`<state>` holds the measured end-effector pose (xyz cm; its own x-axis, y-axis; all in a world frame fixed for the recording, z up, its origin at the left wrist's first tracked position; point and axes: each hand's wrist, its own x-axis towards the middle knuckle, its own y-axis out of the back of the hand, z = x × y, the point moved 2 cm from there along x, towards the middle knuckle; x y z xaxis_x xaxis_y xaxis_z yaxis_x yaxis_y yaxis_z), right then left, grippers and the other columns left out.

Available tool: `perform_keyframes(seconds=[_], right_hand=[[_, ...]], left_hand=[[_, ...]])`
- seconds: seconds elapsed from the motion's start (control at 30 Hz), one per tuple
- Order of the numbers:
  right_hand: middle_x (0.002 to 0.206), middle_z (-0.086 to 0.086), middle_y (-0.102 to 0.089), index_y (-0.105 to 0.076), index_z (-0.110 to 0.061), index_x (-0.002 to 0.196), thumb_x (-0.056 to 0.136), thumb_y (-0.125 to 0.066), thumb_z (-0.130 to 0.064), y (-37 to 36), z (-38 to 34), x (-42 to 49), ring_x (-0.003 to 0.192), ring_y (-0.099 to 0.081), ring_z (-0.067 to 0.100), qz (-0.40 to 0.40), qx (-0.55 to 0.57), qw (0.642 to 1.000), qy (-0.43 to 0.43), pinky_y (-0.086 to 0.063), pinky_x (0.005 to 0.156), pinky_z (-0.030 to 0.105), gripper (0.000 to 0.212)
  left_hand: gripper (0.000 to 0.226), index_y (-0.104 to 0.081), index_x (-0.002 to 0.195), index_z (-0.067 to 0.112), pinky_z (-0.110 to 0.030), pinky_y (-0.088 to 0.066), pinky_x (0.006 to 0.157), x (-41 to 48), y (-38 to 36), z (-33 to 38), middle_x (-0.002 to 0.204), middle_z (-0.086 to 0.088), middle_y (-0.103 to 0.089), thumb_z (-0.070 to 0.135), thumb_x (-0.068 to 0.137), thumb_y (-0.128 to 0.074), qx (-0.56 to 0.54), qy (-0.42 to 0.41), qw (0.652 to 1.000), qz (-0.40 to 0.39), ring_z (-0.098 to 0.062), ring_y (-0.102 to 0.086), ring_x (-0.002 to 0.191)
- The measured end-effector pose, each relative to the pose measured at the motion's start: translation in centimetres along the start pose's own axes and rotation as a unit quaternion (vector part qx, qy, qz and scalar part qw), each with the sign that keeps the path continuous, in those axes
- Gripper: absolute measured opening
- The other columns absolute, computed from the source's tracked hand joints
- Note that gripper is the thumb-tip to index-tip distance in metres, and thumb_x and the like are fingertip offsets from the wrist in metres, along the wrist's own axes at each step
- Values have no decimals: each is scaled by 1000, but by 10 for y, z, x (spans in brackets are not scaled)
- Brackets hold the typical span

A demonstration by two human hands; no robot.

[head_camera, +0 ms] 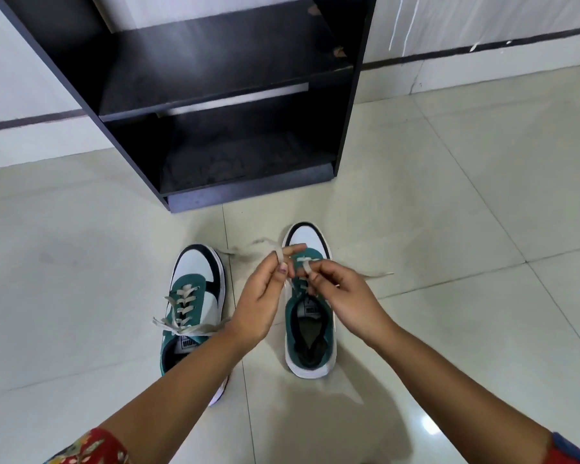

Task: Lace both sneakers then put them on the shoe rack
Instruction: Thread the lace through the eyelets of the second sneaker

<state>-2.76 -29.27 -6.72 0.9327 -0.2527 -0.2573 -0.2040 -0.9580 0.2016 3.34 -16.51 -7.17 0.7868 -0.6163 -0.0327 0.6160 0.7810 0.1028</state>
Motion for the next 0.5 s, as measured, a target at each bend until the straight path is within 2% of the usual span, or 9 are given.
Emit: perform_keyframes(seconds=[0.07,0.17,0.23,0.3,0.37,0.4,0.43,0.5], right_hand=[[76,-5,-63,-65,-18,90,92,-50,-13,2,-12,-1,74,-58,9,-17,-55,998,35,-46,76,29,15],[74,-6,-66,-66,-24,84,90,-52,-15,8,-25,-5,67,-56,7,-24,-95,994,50,-44,68,28,17],[74,-3,-66,-65,-26,85,89,-53,-17,10,-29,-7,67,-57,11,-14,-104,993,56,-45,68,31,15],[75,-2,-66,-60,-29,92,88,-55,-20,11,-28,-11,67,-58,14,7,-103,993,57,-47,69,32,10],[74,-2,-62,-51,-29,92,87,-57,-23,9,-28,-16,66,-55,12,20,-84,994,67,-45,68,30,10],[74,-4,-59,-49,-26,87,86,-58,-27,8,-27,-18,68,-53,12,29,-92,992,84,-45,68,30,9],[74,-7,-57,-49,-24,82,85,-57,-32,7,-25,-20,72,-51,11,43,-122,986,107,-44,70,29,12],[79,-11,-56,-57,-24,80,82,-51,-44,5,-18,-24,81,-50,9,81,-227,960,142,-43,73,24,21]], left_hand=[[29,-57,101,24,-8,-39,92,3,2,8,106,22,-65,9,98,-33,36,-55,997,-29,6,-56,105],[24,-55,96,14,-23,-42,87,10,8,12,96,7,-56,23,96,-33,174,-152,973,-28,-15,-53,95],[21,-49,89,11,-27,-40,82,13,11,12,87,7,-43,22,95,-32,257,-199,945,-30,-17,-45,85],[16,-47,91,13,-20,-37,80,11,11,15,87,11,-38,20,94,-34,276,-203,939,-10,-11,-40,82],[17,-51,100,15,-10,-35,77,9,12,16,88,11,-47,22,93,-36,287,-194,938,23,-4,-43,81],[21,-53,101,15,-11,-38,73,9,12,17,86,9,-54,25,93,-37,304,-179,935,35,-5,-47,79],[26,-56,96,14,-18,-42,68,8,13,18,81,7,-59,30,93,-36,329,-160,930,46,-9,-52,73],[34,-55,72,18,-33,-39,54,9,13,21,59,6,-54,38,91,-34,371,-103,920,74,-18,-49,57]])
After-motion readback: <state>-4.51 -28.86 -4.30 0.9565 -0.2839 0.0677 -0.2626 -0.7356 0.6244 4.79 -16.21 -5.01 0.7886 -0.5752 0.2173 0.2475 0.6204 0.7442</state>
